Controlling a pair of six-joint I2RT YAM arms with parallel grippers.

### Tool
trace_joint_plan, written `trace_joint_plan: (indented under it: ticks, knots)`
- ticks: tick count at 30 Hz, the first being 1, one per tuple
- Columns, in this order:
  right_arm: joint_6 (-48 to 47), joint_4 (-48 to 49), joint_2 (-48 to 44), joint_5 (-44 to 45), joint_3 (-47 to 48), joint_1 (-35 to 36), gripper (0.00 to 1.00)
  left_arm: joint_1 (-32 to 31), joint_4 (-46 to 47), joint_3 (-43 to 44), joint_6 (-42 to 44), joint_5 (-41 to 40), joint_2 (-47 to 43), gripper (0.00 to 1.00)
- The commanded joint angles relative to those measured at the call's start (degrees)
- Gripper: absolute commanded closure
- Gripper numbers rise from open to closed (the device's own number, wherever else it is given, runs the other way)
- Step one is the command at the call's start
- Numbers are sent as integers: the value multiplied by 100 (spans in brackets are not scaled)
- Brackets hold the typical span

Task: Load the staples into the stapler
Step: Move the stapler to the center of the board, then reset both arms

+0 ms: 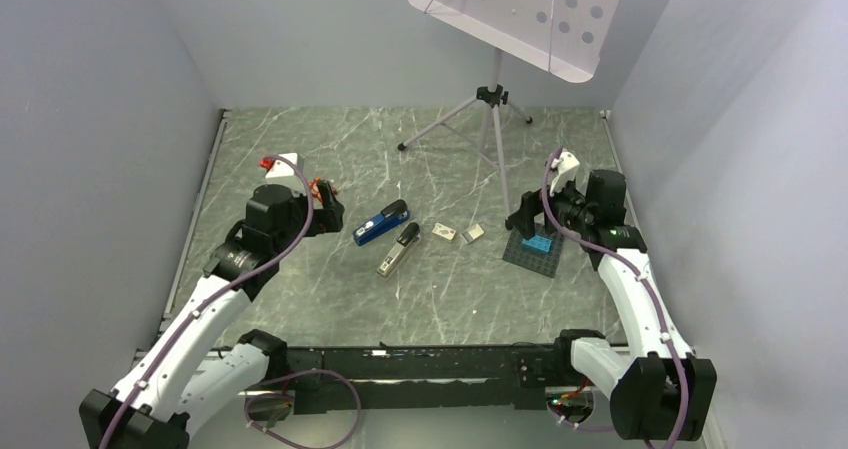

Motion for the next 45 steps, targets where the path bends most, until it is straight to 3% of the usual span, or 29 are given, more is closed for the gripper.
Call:
trace_joint_plan:
  ticks: [1, 4, 19, 45]
  knots:
    - [1217, 198, 42, 1559, 369, -67, 0, 55, -162, 255, 29, 20, -219, 1]
    - [1486, -16, 143, 1941, 532, -86, 0, 68, -282, 329, 116, -8, -290, 1]
    - [1950, -189, -94, 2045, 737, -107, 0, 85, -522, 561, 397, -55, -483, 1]
    - [2783, -663, -47, 3054, 1001, -107, 0, 86, -773, 687, 760, -112, -728, 1]
